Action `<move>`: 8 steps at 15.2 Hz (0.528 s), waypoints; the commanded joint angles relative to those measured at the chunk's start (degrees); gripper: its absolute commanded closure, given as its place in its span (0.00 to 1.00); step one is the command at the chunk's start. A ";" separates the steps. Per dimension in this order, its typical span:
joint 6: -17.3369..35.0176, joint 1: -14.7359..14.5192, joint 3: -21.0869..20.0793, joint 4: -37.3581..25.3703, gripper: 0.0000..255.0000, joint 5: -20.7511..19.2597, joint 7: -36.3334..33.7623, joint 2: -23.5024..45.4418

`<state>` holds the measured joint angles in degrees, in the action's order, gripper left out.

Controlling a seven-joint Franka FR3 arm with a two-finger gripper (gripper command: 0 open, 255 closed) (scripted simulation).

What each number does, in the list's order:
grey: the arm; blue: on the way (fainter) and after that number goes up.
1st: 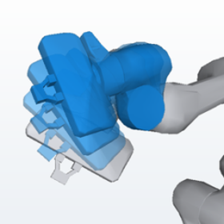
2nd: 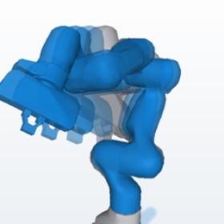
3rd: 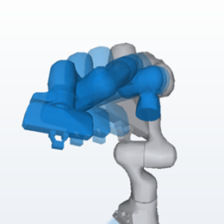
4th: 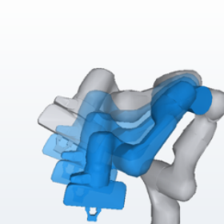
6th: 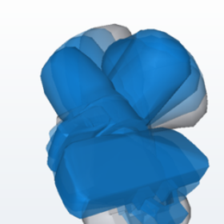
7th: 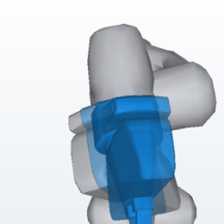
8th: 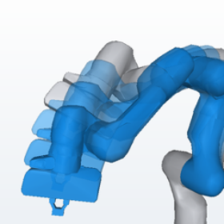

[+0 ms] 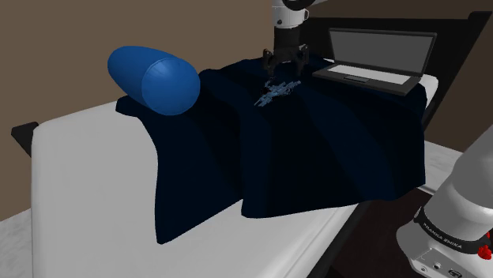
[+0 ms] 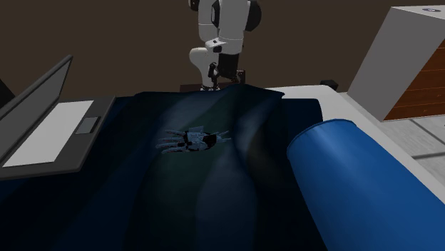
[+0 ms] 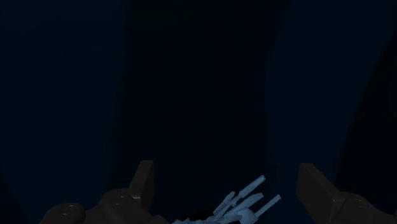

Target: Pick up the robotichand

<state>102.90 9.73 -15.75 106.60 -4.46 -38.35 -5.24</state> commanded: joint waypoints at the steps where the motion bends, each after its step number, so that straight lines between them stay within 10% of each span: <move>1: 0.03 0.43 -0.17 -4.28 0.00 -1.24 -4.92 4.45; 8: -1.74 0.40 1.66 -21.31 0.00 -5.03 -19.12 20.03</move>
<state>101.20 10.28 -14.45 87.80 -8.94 -55.19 12.30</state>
